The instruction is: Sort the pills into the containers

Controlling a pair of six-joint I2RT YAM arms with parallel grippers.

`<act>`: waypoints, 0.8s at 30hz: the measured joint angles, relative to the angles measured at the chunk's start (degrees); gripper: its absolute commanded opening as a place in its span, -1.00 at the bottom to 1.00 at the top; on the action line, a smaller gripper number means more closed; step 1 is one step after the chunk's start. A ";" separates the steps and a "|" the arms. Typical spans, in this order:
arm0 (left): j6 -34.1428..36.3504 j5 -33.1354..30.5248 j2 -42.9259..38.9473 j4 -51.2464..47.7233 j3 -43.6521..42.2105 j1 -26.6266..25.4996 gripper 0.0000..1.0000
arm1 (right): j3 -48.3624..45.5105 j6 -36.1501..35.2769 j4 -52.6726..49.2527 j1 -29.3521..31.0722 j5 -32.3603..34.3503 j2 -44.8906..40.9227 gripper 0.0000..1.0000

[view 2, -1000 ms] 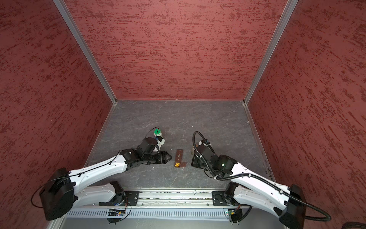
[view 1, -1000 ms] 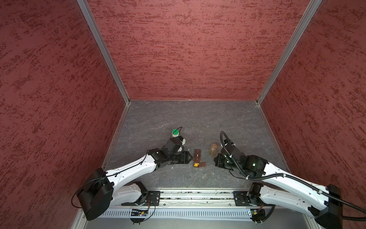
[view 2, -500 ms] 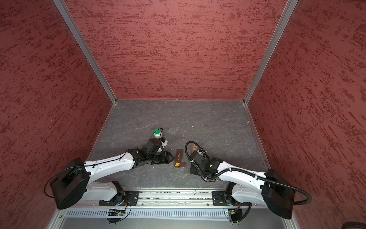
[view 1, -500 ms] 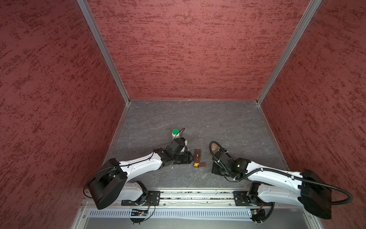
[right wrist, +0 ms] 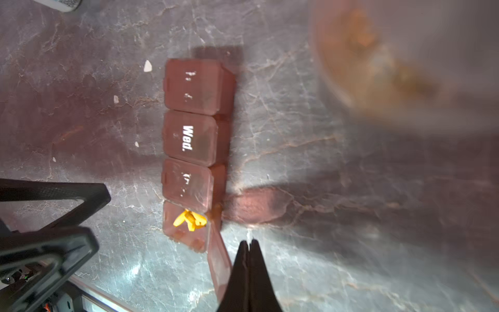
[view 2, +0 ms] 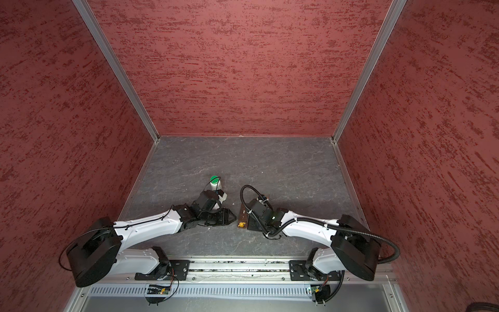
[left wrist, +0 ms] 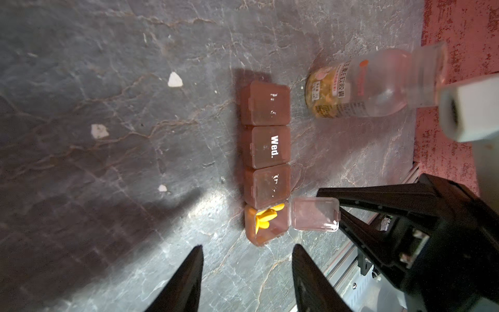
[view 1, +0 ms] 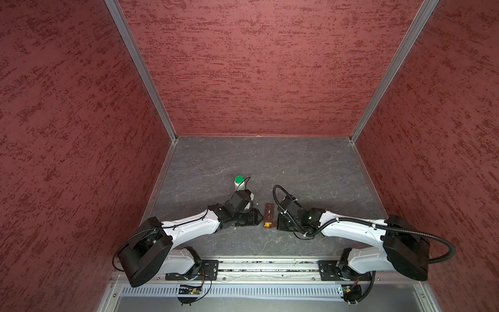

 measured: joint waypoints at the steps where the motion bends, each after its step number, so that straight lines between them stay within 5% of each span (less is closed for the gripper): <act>1: 0.00 0.04 -0.20 0.00 -0.09 0.17 0.08 | 0.02 -0.20 0.52 0.00 -0.28 0.24 -0.98; 24: -1.16 3.28 0.87 3.72 -1.95 1.11 0.27 | 4.37 -2.10 2.32 0.00 -4.04 4.33 -0.74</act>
